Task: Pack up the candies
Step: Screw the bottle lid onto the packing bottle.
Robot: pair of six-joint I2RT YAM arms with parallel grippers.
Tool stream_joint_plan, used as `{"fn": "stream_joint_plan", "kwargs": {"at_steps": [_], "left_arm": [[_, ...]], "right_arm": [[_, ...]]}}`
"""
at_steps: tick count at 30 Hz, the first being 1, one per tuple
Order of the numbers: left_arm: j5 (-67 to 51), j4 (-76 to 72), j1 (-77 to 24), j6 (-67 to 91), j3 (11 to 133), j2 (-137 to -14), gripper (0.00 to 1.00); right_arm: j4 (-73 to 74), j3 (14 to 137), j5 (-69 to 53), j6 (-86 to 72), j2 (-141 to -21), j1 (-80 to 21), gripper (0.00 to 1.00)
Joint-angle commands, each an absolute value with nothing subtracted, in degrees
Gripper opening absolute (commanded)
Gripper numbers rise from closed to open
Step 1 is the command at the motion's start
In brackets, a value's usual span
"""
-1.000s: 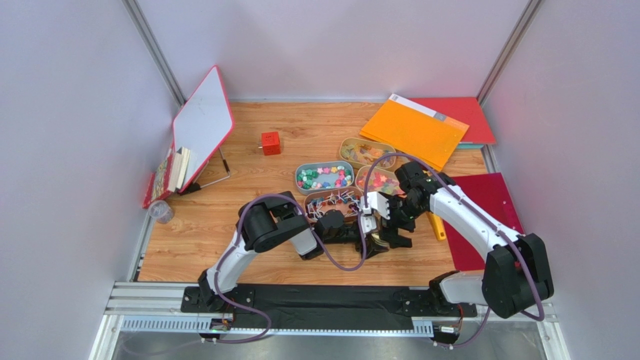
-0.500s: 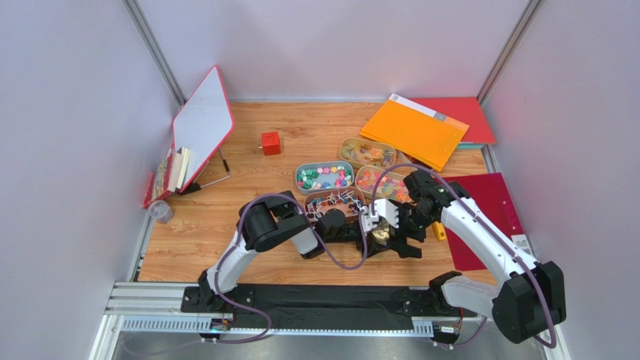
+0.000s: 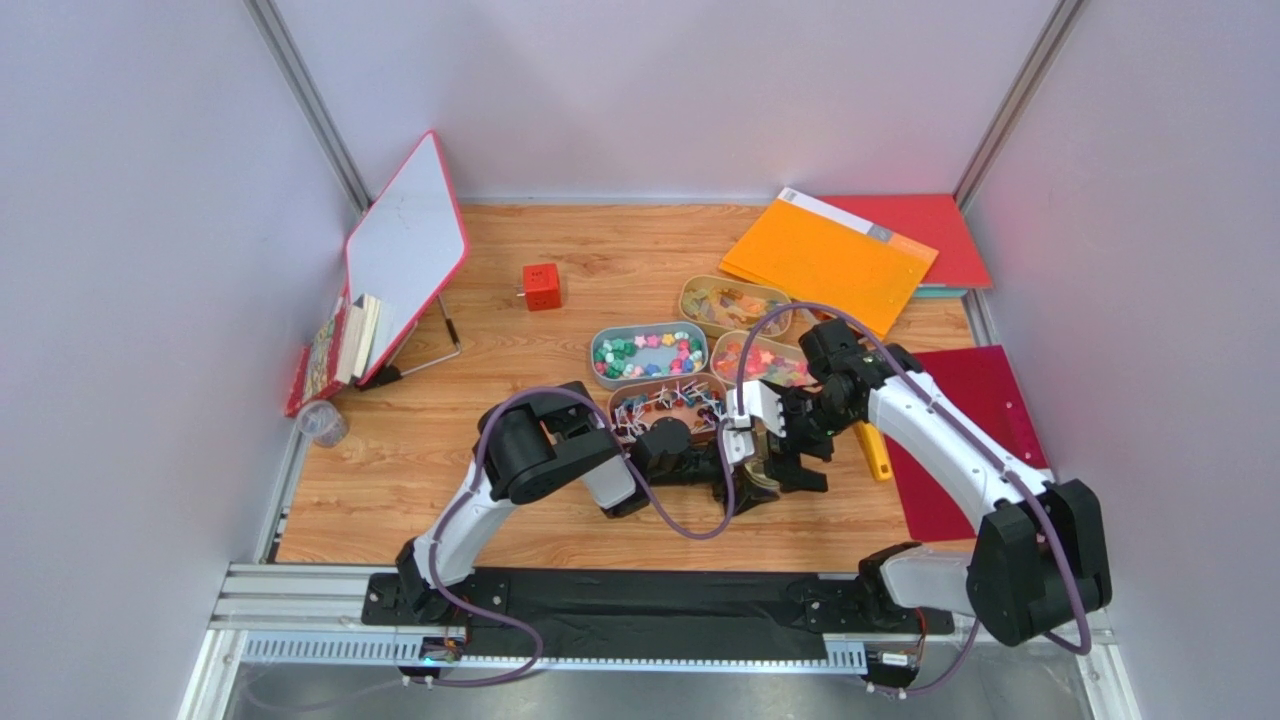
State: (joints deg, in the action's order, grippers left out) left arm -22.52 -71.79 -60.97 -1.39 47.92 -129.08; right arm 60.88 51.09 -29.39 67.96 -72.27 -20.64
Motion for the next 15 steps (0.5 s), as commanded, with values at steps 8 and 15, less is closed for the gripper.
{"fn": "stream_joint_plan", "kwargs": {"at_steps": [8, 15], "left_arm": [[-17.58, -42.98, -59.41, -3.43, 43.94, -136.41, 0.00], [-17.31, -42.89, -59.41, -3.34, 44.12, -136.67, 0.00]], "right_arm": [[59.24, 54.76, -32.52, 76.46, -77.34, -21.62, 1.00], [59.33, 51.33, -30.68, 78.66, -76.03, -23.73, 1.00]]}}
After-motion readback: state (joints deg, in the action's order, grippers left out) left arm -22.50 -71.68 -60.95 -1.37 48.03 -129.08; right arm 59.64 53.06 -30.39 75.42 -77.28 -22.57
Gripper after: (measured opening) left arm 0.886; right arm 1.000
